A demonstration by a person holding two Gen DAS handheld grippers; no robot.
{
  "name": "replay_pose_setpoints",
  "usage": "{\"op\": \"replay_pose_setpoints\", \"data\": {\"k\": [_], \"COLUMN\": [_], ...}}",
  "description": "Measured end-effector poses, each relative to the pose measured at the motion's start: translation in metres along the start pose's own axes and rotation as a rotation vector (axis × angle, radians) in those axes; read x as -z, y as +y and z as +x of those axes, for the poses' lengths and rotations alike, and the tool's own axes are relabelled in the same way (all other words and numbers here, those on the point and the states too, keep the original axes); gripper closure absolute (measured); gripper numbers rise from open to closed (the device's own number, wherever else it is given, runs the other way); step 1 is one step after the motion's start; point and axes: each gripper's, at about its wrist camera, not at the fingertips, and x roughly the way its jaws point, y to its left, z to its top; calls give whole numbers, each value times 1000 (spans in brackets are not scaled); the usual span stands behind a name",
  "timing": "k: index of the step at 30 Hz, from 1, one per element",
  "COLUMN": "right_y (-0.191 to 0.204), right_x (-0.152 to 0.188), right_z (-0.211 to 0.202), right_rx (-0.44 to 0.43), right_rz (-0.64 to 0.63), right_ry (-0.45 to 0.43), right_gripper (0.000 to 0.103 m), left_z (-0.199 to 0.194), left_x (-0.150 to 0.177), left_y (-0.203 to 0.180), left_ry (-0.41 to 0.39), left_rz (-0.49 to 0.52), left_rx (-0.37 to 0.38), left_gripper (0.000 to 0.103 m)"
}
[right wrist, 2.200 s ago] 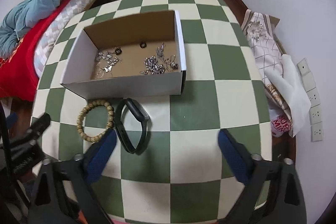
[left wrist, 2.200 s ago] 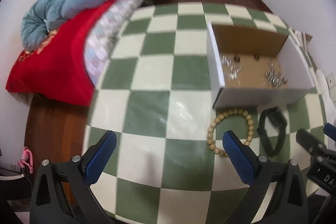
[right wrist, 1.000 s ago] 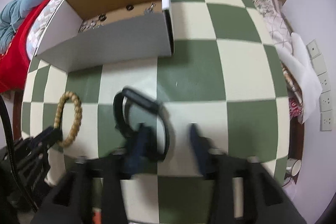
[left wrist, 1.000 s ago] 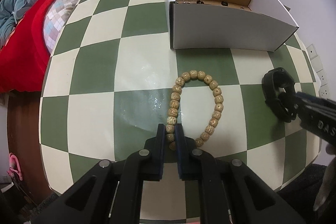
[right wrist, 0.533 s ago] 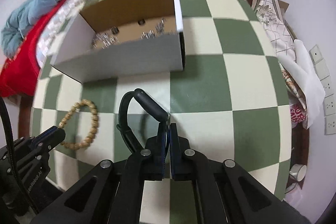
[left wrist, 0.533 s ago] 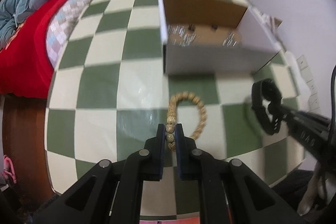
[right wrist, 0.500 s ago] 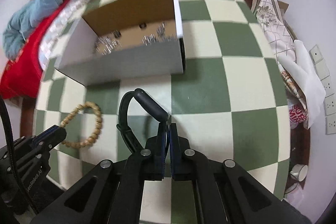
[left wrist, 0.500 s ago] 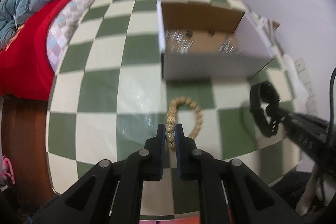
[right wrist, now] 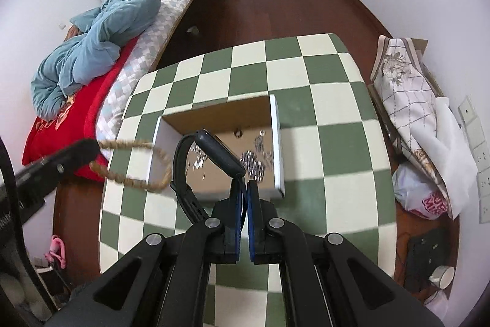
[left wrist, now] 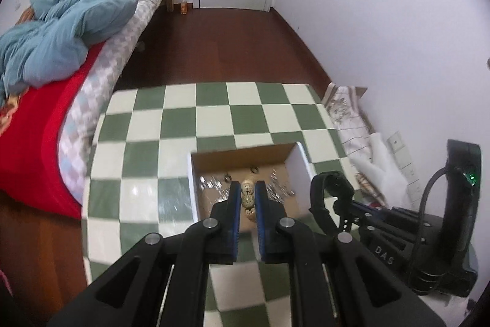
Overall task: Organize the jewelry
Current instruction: 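Carry the bracelet and watch band into the white box and open both grippers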
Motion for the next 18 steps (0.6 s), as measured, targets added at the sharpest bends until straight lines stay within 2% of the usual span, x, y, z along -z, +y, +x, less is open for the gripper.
{"op": "replay_pose_setpoints", "data": {"k": [9,12,13,14,15,16,17,18], "right_y": [-2,-5,-6,-6,-7,-7,-6,-5], "right_x": [-49,-56,-58,-60,-61,-62,-63,-63], "right_z": [51,64,68,71,73,73,72,71], "right_rx": [18,21,16,11,13,15,16,28], "right_rz": [10,22,25,30,30,29,27,20], "right_ry": [84,117,132,143,150,154,159,160], "right_gripper": [99,96,93,80,59,50,36,29], "left_z": [71,75,75,74,72,67,63,60], "left_x": [-27,-32,-34,-36,-39,-40,-40,-41], "left_y": [22,29,30,30,31,32,34,35], "left_ry": [147,136,134,128,117,95,76,66], "left_rz": [-31,-60,-65,-61,-61,-65,-69,-69], "left_rx": [-46,-77,-82,-98,-114,-120,-131,-149], "left_gripper": [96,91,84,77,59,40,31,19]}}
